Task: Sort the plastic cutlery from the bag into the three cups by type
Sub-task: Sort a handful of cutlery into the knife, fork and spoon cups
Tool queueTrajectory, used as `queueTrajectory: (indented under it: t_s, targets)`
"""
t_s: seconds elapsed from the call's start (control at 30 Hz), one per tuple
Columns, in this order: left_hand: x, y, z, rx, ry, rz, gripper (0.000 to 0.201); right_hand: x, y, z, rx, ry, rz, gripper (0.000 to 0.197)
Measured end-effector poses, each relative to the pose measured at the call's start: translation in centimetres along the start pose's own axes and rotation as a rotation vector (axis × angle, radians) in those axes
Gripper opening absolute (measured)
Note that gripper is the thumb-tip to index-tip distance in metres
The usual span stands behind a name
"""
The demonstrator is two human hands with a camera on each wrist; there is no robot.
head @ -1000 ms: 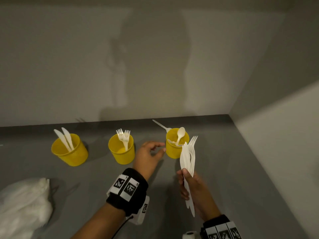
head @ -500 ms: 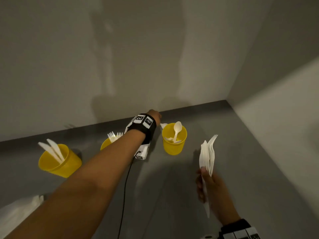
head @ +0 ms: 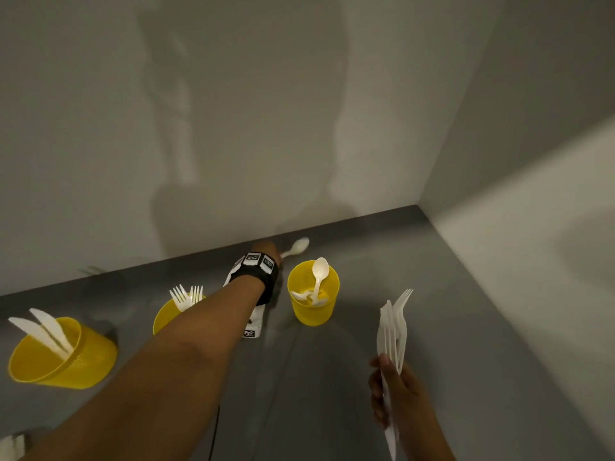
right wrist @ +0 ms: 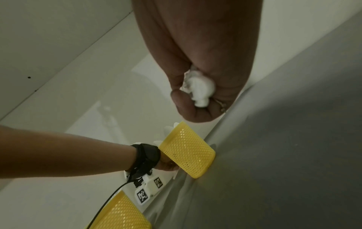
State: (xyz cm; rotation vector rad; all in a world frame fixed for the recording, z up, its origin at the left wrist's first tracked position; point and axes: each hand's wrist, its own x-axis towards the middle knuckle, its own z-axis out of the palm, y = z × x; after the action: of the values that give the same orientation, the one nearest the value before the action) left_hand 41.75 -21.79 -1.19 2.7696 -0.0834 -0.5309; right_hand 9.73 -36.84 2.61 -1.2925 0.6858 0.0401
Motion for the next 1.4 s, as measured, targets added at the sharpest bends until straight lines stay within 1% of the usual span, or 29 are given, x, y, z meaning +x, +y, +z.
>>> queueTrajectory:
  t_s: [0.13, 0.23, 0.27, 0.3, 0.37, 0.47, 0.6, 0.67, 0.73, 0.8, 0.83, 0.9, 0.93, 0.97, 1.0, 1.07, 1.2, 1.27, 1.33, 1.4]
  targets:
    - [-5.4, 2.1, -5.0, -0.411, 0.238, -0.016, 0.029, -0.7, -0.1, 0.1, 0.031, 0.013, 0.015, 0.025]
    - [-10.2, 3.0, -7.1, -0.664, 0.368, 0.039, 0.026, -1.4, -0.1, 0.5, 0.005, 0.026, 0.012, 0.027]
    - [-11.6, 3.2, -7.0, -0.756, 0.382, 0.071, 0.024, -1.5, 0.0, 0.7, -0.009, 0.026, 0.012, 0.027]
    - [-12.8, 3.3, -6.7, -0.860, 0.363, 0.100, 0.022, -1.7, 0.1, 0.9, -0.025, 0.020, 0.011, 0.028]
    - [-14.9, 3.7, -5.5, -0.979, 0.292, 0.143, 0.021, -2.1, 0.1, 1.1, -0.052, 0.002, 0.015, 0.029]
    - [-16.2, 3.9, -3.8, -0.953, 0.226, 0.140, 0.023, -3.2, -0.2, 1.6, -0.069, -0.026, 0.004, 0.030]
    - [-16.2, 3.1, -2.4, -0.796, 0.130, 0.184, 0.032, -4.6, -0.5, 2.3, -0.104, -0.045, -0.022, 0.031]
    - [-16.5, 2.5, -2.3, -0.750, 0.131, 0.165, 0.042, -5.4, -0.8, 2.6, -0.089, -0.057, -0.047, 0.030]
    - [-17.7, 1.9, -2.5, -0.732, 0.183, 0.155, 0.049, -6.2, -1.0, 2.9, -0.082, -0.072, -0.081, 0.029]
    - [-20.3, 1.4, -2.9, -0.772, 0.219, 0.167, 0.043, -6.6, -1.1, 3.4, -0.095, -0.084, -0.108, 0.028]
    - [-22.0, 1.1, -3.0, -0.813, 0.191, 0.180, 0.035, -6.6, -1.1, 3.8, -0.093, -0.096, -0.118, 0.028]
    - [-25.7, 0.4, -2.6, -0.886, 0.057, 0.225, 0.013, -6.8, -0.9, 4.7, -0.078, -0.127, -0.132, 0.029]
    - [-27.5, -0.2, -2.3, -0.908, -0.017, 0.251, 0.006, -6.8, -0.8, 5.2, -0.068, -0.152, -0.138, 0.028]
    - [-29.0, -0.8, -1.8, -0.928, -0.071, 0.268, 0.007, -6.9, -0.6, 5.9, -0.060, -0.183, -0.139, 0.028]
    - [-30.2, -1.5, -1.3, -0.956, -0.097, 0.272, 0.008, -7.0, -0.5, 6.8, -0.056, -0.216, -0.136, 0.028]
    - [-31.6, -3.1, -0.4, -1.003, -0.070, 0.237, 0.011, -7.3, -0.1, 8.6, -0.065, -0.282, -0.130, 0.031]
    - [-33.2, -6.7, -0.6, -1.117, 0.067, 0.142, 0.020, -8.1, 1.1, 12.6, -0.072, -0.361, -0.119, 0.046]
    - [-33.9, -8.6, -1.1, -1.155, 0.131, 0.085, 0.020, -8.4, 1.7, 14.6, -0.066, -0.402, -0.049, 0.053]
    - [-34.5, -10.4, -1.6, -1.184, 0.196, 0.041, 0.019, -8.6, 2.2, 16.3, -0.073, -0.445, 0.013, 0.052]
    - [-34.9, -12.0, -1.9, -1.215, 0.245, 0.014, 0.019, -8.9, 2.7, 17.8, -0.094, -0.483, -0.022, 0.042]
